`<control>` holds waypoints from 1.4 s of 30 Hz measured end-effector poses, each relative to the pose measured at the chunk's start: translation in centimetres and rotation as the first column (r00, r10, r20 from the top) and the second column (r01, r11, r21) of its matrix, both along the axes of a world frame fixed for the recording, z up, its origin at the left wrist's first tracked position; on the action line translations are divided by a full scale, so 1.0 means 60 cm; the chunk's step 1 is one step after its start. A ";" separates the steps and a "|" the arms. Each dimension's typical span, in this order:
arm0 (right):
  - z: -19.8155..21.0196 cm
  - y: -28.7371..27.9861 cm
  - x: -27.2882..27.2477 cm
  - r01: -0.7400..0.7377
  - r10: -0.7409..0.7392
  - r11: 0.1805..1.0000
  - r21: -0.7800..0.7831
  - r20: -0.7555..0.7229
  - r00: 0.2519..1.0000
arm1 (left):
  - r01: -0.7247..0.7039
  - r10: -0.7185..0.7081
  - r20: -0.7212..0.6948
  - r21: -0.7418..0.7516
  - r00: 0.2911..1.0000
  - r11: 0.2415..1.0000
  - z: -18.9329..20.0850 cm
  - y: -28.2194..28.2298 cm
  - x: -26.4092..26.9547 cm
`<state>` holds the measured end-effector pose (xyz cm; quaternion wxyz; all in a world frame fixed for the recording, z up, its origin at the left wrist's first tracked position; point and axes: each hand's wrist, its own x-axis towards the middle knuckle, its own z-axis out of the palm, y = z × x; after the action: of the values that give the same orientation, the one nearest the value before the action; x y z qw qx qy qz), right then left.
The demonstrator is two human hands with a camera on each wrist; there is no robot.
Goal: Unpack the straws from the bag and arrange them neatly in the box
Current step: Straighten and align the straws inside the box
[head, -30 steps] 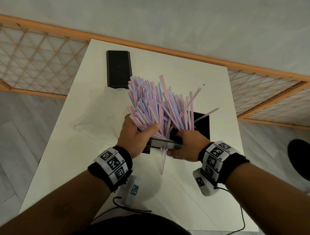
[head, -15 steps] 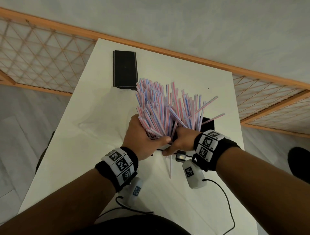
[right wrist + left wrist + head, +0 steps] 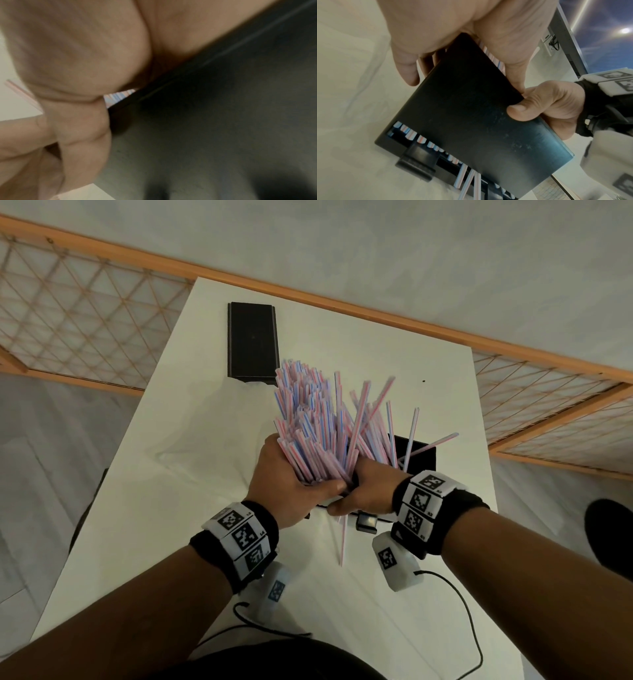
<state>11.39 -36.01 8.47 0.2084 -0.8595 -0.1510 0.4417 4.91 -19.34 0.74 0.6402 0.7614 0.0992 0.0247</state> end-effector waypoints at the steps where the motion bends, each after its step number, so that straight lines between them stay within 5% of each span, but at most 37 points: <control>1: 0.002 0.001 -0.002 -0.018 0.018 1.000 0.003 0.024 1.000 | 0.001 -0.001 -0.004 0.011 1.000 1.000 0.001 0.000 -0.001; 10: -0.007 -0.018 -0.019 -0.092 0.145 0.983 -0.158 0.373 0.917 | -0.015 0.015 -0.020 0.005 1.000 1.000 0.024 -0.004 -0.005; 19: 0.021 -0.041 -0.048 -0.099 0.234 0.941 -0.324 0.412 0.881 | -0.230 0.243 -0.066 0.158 0.968 0.960 0.075 -0.026 -0.006; 22: 0.059 -0.050 -0.051 -0.053 0.152 0.972 -0.229 0.438 0.886 | -0.222 0.236 -0.072 0.162 0.969 0.961 0.081 -0.027 -0.011; 28: 0.147 -0.028 -0.021 0.043 -0.107 0.993 0.108 0.700 0.706 | -0.196 0.209 -0.086 0.135 0.974 0.971 0.101 -0.029 -0.018; 32: 0.166 0.011 0.027 0.014 -0.061 0.997 0.070 0.740 0.670 | -0.245 0.247 -0.020 0.068 0.969 0.967 0.137 -0.022 -0.014; 37: 0.138 0.049 0.073 -0.015 0.111 0.989 -0.145 0.677 0.727 | -0.304 0.304 0.015 -0.030 0.952 0.952 0.172 -0.013 0.006; 42: 0.204 0.041 0.063 -0.006 0.021 1.000 -0.022 0.788 0.616 | -0.338 0.336 -0.037 -0.071 0.941 0.938 0.173 -0.005 0.002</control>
<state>15.17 -33.56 20.74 0.1106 -0.9666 -0.2299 0.0230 5.04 -19.64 11.11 0.6538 0.7084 0.2368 0.1210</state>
